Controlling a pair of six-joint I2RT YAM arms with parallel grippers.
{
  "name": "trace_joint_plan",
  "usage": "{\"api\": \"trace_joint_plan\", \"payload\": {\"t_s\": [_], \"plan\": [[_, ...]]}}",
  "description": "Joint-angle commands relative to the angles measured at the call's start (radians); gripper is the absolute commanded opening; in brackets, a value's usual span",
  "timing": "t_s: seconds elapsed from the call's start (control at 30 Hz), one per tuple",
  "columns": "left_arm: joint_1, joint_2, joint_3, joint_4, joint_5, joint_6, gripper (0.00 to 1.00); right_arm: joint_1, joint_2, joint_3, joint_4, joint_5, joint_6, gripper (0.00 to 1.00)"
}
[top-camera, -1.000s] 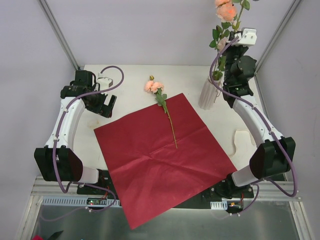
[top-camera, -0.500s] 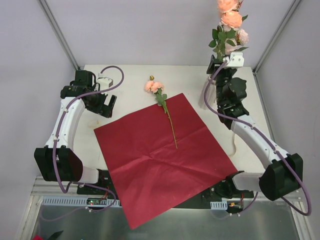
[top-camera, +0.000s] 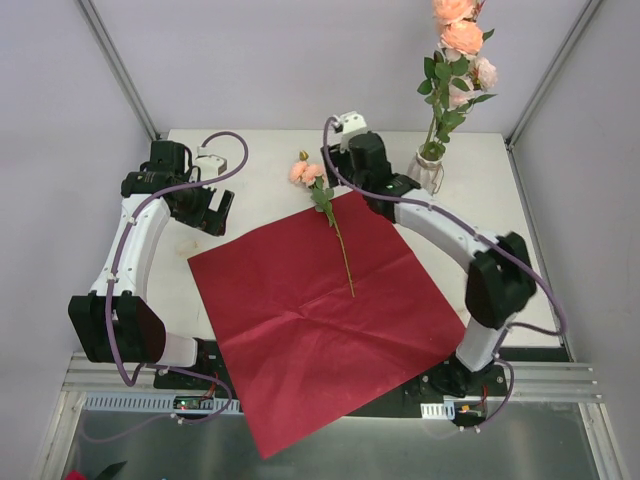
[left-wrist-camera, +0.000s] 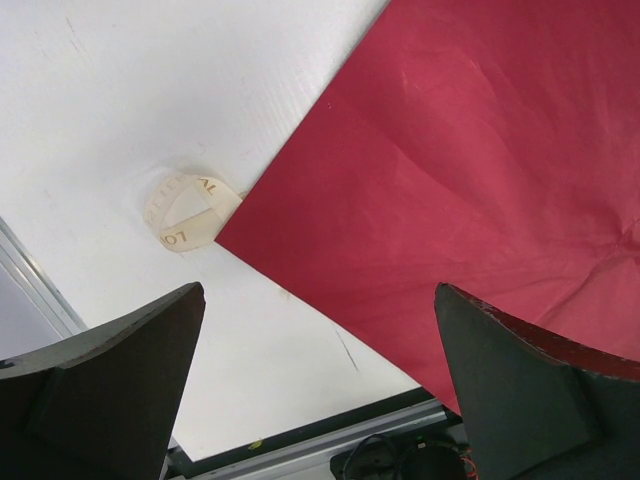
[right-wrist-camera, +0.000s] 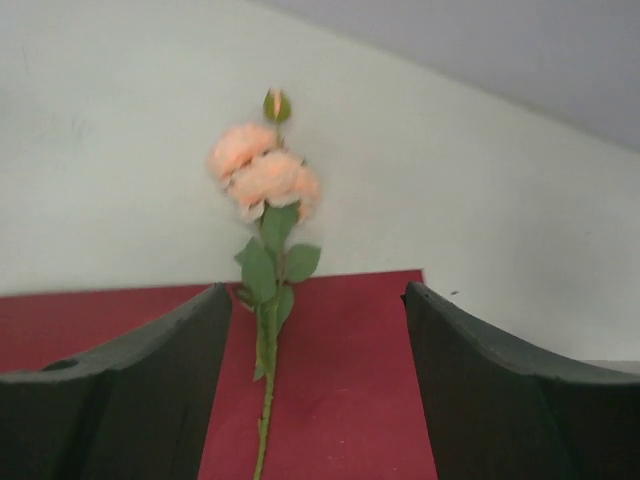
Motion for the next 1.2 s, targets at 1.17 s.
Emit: {"api": "trace_joint_plan", "payload": {"t_s": [1.17], "plan": [[0.004,-0.055,-0.061,0.0,0.001,0.025,0.99,0.041,0.546,0.307,-0.489,-0.119,0.186,0.33]]}}
